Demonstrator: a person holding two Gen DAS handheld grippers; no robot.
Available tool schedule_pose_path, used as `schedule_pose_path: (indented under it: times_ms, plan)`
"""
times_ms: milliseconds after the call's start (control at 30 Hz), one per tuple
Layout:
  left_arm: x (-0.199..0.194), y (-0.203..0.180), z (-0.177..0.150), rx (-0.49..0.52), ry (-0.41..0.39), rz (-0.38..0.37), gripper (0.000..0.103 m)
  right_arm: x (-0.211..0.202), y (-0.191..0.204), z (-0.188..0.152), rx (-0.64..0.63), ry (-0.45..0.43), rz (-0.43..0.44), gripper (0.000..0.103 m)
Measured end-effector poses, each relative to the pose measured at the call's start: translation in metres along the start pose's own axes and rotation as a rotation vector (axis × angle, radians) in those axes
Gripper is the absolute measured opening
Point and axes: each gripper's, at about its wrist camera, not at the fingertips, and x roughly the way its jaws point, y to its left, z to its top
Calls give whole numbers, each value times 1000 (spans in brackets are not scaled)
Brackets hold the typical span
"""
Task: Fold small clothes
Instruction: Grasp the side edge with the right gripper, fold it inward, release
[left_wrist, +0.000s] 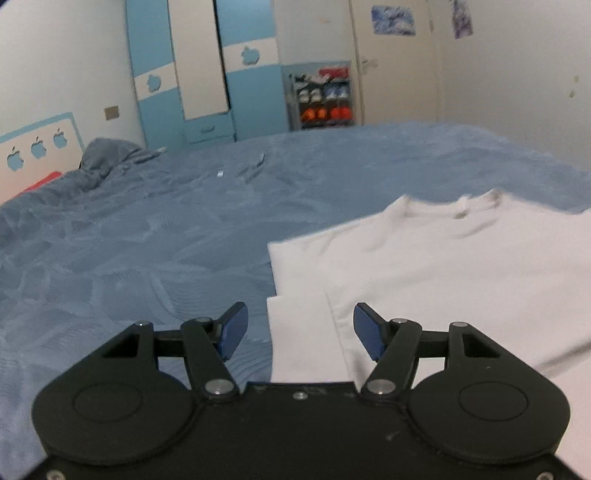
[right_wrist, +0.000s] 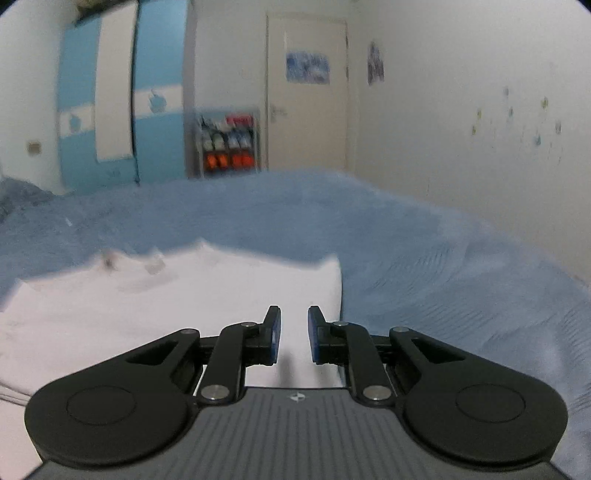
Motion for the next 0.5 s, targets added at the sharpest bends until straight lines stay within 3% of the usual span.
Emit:
schedule_pose_path:
  times_ms: [67,100,167,267,400,500]
  plan:
    - [43,-8,-16,50,109,57,69,43,-8,-30,25,124,-15,15]
    - [59,-7,-30,36,120,40,70,48,-17,-39,77,112,10,15]
    - [59,-4,-35,-9,82,47,73,43,-26,-36,132,108,31,15]
    - [48,-5,-24,6,72,68,70,30,-21,-22,140,103,-1,15]
    - [38,-12,13,13,-66,18,70,14,0,17,61,-69,14,16]
    - [61,-20,31,4,-91,5,72,38,13,29,6,-89,24,16]
